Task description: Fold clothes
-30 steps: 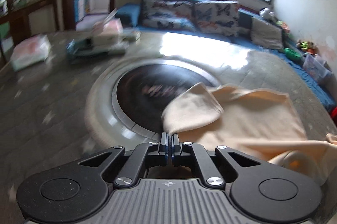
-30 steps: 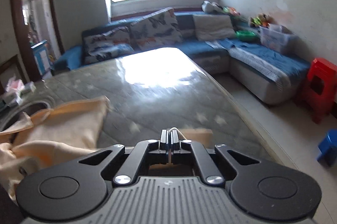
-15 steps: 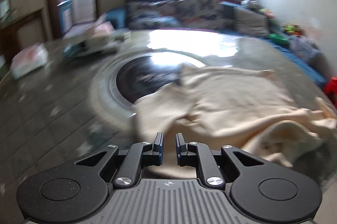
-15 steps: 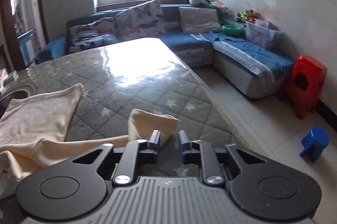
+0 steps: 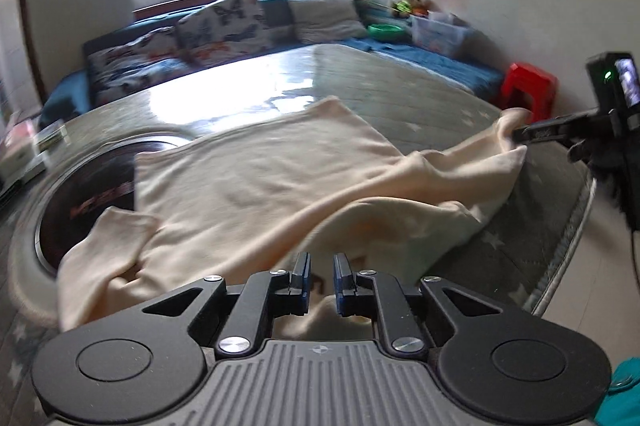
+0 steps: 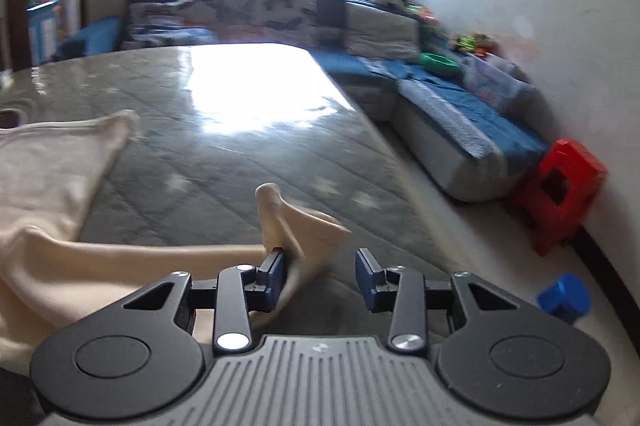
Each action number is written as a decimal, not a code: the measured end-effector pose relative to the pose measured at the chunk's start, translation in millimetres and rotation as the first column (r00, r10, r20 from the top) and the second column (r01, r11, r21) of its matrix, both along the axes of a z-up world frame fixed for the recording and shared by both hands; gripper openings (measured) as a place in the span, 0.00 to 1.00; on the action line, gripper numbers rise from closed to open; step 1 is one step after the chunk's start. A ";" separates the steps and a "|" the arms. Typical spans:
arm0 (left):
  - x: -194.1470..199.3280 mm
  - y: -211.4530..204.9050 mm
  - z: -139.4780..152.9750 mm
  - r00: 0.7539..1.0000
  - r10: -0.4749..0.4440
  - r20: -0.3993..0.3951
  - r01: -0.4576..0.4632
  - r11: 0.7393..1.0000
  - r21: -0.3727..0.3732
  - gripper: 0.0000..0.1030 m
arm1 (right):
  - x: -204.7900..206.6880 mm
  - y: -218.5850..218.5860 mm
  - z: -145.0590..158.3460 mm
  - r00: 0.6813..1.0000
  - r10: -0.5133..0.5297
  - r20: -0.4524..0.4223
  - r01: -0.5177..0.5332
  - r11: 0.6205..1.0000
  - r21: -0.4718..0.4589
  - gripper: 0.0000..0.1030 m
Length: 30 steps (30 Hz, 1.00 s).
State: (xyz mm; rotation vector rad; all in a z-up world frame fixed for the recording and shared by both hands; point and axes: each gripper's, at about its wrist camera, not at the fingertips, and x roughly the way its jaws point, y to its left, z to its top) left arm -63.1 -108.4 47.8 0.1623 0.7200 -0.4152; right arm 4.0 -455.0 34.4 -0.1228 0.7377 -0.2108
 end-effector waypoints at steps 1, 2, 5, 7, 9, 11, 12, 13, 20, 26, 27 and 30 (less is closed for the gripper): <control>1.6 -2.9 -2.2 1.000 -0.005 0.000 0.005 1.000 0.011 0.13 | -6.3 -8.0 0.9 0.999 -0.034 -0.001 0.034 0.999 -0.006 0.38; 3.2 -4.6 -4.7 1.000 -0.013 0.001 0.013 1.000 0.019 0.14 | -12.7 -16.0 1.7 0.998 -0.068 -0.002 0.068 0.998 -0.011 0.38; 7.3 -5.3 -13.1 1.000 -0.009 -0.019 0.010 0.999 0.046 0.31 | -30.0 -33.8 6.6 0.993 -0.115 0.005 0.115 0.993 -0.012 0.38; 6.0 -3.4 -17.2 1.000 -0.001 -0.020 0.002 0.998 0.070 0.31 | -37.5 -34.3 14.3 0.996 -0.085 0.017 0.085 0.996 0.009 0.38; 3.6 -0.8 -19.5 1.000 0.006 -0.022 -0.004 0.997 0.080 0.31 | -40.6 -26.9 23.4 0.999 -0.018 0.027 0.017 0.999 0.034 0.38; 1.4 -3.9 -20.4 1.000 0.014 -0.020 -0.012 0.996 0.088 0.31 | -40.5 -16.4 30.7 0.998 0.055 0.036 -0.057 0.997 0.060 0.38; 0.3 -3.0 -21.2 1.000 0.013 -0.022 -0.011 0.996 0.087 0.30 | -38.7 -5.2 34.7 0.993 0.115 0.038 -0.118 0.990 0.080 0.38; -2.2 -2.2 -20.5 1.000 0.008 -0.012 -0.007 0.996 0.083 0.25 | -36.3 8.1 39.4 0.982 0.186 0.042 -0.189 0.976 0.103 0.38; -26.5 7.4 -7.3 0.997 -0.037 0.070 0.034 0.999 0.031 0.06 | -42.8 94.7 51.8 0.829 0.557 0.052 -0.558 0.817 0.146 0.37; -49.7 19.3 5.1 0.990 -0.083 0.114 0.087 0.996 -0.025 0.06 | -67.3 154.5 50.1 0.644 0.765 -0.001 -0.760 0.641 0.109 0.36; -50.6 22.7 4.1 0.991 -0.084 0.105 0.088 0.995 -0.038 0.06 | -71.8 162.9 47.3 0.616 0.788 -0.016 -0.783 0.614 0.100 0.36; -50.0 21.9 3.5 0.990 -0.098 0.103 0.102 0.994 -0.037 0.06 | -77.9 179.0 38.3 0.555 0.830 -0.055 -0.824 0.558 0.099 0.35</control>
